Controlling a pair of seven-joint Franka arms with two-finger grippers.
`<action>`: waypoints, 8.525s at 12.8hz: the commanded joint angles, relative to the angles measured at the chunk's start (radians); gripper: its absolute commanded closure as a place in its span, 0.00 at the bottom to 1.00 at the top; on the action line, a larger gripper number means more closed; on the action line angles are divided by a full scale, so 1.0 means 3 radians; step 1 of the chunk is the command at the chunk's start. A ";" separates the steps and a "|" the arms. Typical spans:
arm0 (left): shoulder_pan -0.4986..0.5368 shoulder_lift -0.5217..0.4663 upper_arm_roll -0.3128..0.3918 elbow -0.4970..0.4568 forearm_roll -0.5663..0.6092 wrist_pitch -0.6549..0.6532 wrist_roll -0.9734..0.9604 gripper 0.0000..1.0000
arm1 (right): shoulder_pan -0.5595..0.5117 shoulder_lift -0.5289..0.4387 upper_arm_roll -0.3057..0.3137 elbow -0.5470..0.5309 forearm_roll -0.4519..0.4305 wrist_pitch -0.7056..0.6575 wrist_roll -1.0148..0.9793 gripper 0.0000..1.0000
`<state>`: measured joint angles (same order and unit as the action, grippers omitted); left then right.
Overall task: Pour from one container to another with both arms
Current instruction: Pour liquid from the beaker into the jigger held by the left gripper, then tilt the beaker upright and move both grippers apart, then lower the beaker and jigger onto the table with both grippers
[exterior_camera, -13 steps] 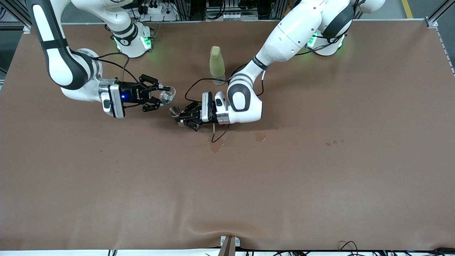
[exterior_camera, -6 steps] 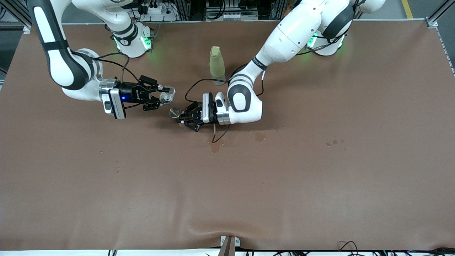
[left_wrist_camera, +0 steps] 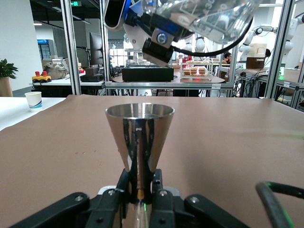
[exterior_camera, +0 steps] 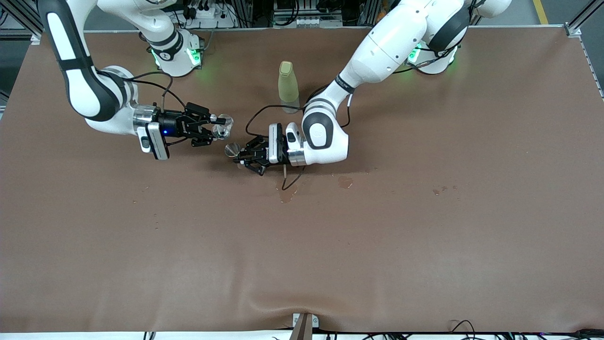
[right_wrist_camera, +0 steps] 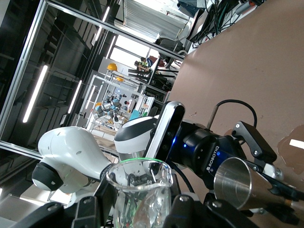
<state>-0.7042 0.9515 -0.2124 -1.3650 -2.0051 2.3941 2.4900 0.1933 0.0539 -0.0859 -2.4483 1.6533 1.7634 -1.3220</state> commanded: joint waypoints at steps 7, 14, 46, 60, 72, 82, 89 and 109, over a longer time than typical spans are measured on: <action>-0.0010 -0.0001 0.0018 0.0045 -0.0137 0.0037 0.0050 1.00 | 0.0046 0.0050 -0.0010 0.0000 0.0160 0.0018 0.0382 0.77; -0.0005 -0.0001 0.0018 0.0045 -0.0143 0.0037 0.0035 1.00 | 0.0148 0.0050 -0.0010 0.0077 0.0170 0.0166 0.0531 0.79; -0.0035 0.0024 0.0018 0.0050 -0.0306 0.0037 0.0040 1.00 | 0.0158 0.0321 -0.0015 0.0353 0.0144 0.0130 0.2044 0.82; 0.0067 -0.0032 0.0023 0.0020 -0.0219 0.0022 0.0065 1.00 | 0.0153 0.0352 -0.0015 0.0420 0.0119 0.0130 0.2582 0.83; 0.1068 -0.1079 -0.0008 -0.1553 0.0337 -0.0708 0.0173 1.00 | -0.0373 0.0490 -0.0031 0.0839 -0.0710 -0.0095 0.0090 0.83; 0.2719 -0.1612 -0.0013 -0.2572 0.1691 -0.1833 0.0326 1.00 | -0.1609 0.1921 -0.0031 0.2141 -0.1786 -0.0780 -0.2791 0.83; 0.3834 -0.1245 -0.0023 -0.2542 0.2562 -0.2084 0.0494 1.00 | -0.2305 0.2493 -0.0005 0.2419 -0.1911 -0.0902 -0.3523 0.82; 0.4454 -0.0548 0.0002 -0.2072 0.3002 -0.2422 0.0653 0.35 | -0.2378 0.2781 -0.0015 0.2884 -0.1910 -0.1592 -0.3118 0.00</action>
<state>0.6186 0.7694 -0.2047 -2.0052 -1.1233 1.6903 2.6867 -0.5047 0.9331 -0.0913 -1.5829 1.1236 1.3136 -2.4019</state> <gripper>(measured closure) 0.555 0.000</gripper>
